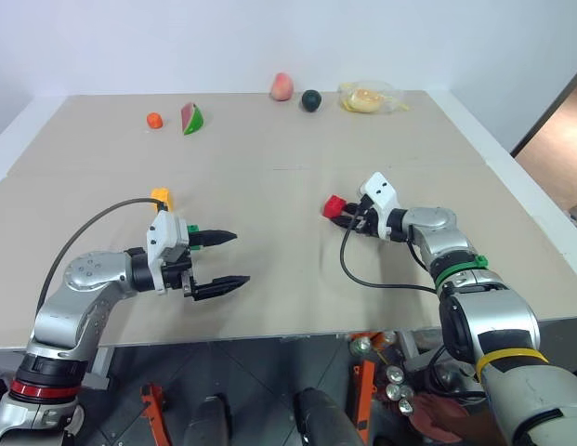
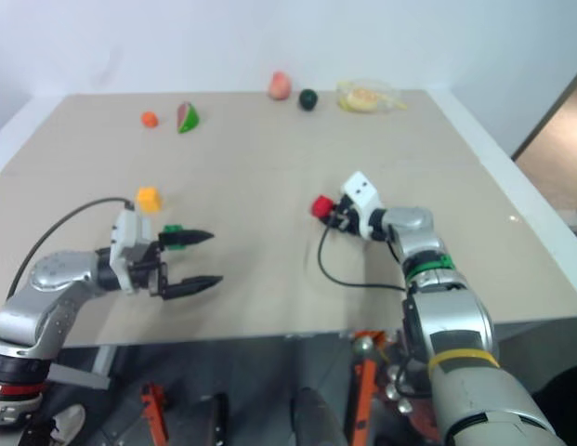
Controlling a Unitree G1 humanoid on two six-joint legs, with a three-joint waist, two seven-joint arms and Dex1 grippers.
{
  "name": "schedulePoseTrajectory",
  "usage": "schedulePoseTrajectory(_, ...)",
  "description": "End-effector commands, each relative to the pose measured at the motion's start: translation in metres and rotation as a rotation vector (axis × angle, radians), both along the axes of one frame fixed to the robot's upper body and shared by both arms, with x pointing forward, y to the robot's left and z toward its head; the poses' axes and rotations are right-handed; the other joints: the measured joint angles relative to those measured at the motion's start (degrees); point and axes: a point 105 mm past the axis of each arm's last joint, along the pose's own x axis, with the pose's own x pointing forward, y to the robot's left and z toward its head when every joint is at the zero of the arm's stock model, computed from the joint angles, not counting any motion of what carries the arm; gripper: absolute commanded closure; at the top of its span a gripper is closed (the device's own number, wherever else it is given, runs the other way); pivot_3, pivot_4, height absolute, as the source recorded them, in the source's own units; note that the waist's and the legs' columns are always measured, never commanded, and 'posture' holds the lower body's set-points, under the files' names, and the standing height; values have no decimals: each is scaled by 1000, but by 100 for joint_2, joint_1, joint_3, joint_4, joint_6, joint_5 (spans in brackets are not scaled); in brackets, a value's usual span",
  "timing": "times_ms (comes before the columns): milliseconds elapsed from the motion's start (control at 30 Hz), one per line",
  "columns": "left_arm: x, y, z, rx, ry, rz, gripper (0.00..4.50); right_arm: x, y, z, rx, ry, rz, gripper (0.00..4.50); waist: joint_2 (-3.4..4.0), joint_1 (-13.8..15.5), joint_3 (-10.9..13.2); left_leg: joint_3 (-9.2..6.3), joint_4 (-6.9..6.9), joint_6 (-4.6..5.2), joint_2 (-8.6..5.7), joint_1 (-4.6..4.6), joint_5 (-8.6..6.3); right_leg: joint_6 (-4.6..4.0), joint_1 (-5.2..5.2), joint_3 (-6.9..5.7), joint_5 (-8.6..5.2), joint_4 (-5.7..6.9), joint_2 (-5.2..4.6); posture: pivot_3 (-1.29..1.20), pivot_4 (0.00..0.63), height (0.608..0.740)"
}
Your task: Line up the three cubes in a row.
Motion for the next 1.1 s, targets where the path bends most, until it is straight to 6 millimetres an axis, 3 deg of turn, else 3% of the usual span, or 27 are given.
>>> schedulePoseTrajectory(33,-2,4,11,-9,-48,16,0,3,1,13,21,-43,3,3338,0,0,0,0,0,0,0,0,0,0,0,0,0,0,0,0,150,740)
schedulePoseTrajectory(133,-2,9,13,-16,-44,35,0,-1,-1,9,26,-19,25,3338,0,-1,0,0,0,0,0,0,0,0,0,0,0,0,0,0,150,740)
schedulePoseTrajectory(333,-21,18,16,9,1,-25,0,-40,9,5,62,90,355,3338,1,-5,0,-4,-1,0,0,-1,0,5,2,-1,-4,0,1,0,150,740)
schedulePoseTrajectory(567,-29,18,16,105,-4,-119,0,-68,20,3,43,127,537,3338,3,-7,2,-3,3,-1,0,10,2,-1,9,-2,2,2,1,0,150,740)
schedulePoseTrajectory(1100,-28,21,13,55,17,-124,0,-85,34,-16,-65,163,646,3338,3,-34,2,-1,4,0,0,47,3,-30,53,-2,-17,2,1,0,150,740)
